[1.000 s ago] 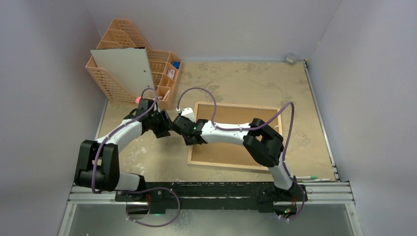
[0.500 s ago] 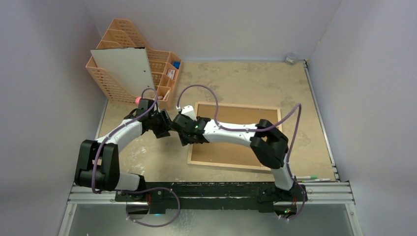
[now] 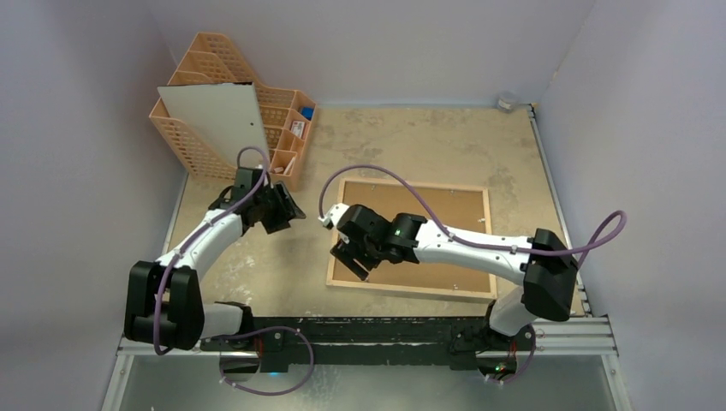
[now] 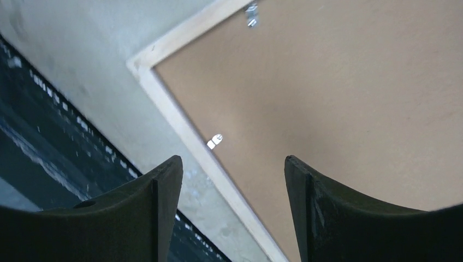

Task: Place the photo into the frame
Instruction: Install the photo frame at the center of the board.

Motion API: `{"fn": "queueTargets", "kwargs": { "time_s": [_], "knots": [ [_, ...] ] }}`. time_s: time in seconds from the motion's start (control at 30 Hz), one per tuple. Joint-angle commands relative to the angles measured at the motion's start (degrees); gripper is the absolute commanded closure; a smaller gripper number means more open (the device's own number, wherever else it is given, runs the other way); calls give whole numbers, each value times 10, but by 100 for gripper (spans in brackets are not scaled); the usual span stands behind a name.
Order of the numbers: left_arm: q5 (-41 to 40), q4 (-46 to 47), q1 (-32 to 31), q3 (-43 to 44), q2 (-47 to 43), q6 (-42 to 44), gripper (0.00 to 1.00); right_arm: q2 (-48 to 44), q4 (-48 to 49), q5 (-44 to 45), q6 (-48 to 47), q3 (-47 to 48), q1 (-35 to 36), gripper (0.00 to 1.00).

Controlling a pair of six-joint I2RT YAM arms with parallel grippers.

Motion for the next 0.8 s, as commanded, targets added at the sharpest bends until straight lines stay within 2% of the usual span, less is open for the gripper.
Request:
{"fn": "queueTargets", "kwargs": {
  "time_s": [0.0,0.13,0.3,0.57,0.63,0.77],
  "knots": [
    [-13,-5,3,38,-15,-31,47,-24,-22,-67,-69,-39,26,31],
    [-31,-19,3,48,-20,-37,47,-9,-15,-54,-72,-53,34,31],
    [-37,-16,3,43,-32,-49,47,45,-14,8,-89,-58,42,32],
    [-39,-3,3,35,-29,-57,47,62,16,2,-140,-89,47,36],
    [-36,3,3,33,-25,-58,47,67,22,-1,-142,-93,47,39],
    [-34,6,2,33,-17,-56,47,78,21,-19,-144,-93,47,52]
  ]
}}
